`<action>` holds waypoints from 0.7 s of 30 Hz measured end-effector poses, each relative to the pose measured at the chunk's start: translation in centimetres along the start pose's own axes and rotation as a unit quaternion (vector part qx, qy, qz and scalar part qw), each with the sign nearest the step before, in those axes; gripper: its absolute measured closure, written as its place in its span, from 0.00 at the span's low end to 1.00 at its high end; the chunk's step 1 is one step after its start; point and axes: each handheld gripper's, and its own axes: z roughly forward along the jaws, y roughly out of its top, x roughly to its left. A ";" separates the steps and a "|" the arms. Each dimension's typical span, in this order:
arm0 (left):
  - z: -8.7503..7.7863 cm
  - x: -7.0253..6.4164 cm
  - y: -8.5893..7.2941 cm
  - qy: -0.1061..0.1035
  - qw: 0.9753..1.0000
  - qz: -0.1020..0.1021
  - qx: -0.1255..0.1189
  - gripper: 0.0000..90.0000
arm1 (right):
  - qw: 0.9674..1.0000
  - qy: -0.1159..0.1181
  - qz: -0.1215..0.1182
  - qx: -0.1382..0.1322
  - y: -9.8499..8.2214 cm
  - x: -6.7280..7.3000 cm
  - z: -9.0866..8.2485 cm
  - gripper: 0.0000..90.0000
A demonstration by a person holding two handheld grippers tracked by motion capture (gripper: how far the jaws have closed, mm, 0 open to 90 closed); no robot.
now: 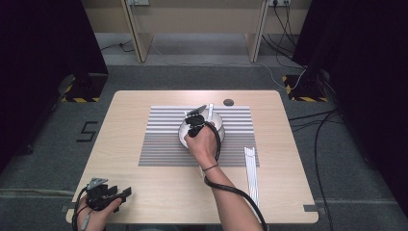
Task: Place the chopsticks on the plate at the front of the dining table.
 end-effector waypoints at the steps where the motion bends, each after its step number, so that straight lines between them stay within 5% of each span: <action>1: 0.0 0.0 0.0 0.000 1.000 0.000 0.000 0.42 | 1.000 0.000 0.001 -0.002 0.0 0.0 0.1 0.94; 21: 0.0 0.0 0.0 -0.001 1.000 0.001 0.000 0.42 | 1.000 0.005 0.021 -0.016 -0.4 -0.3 1.8 0.94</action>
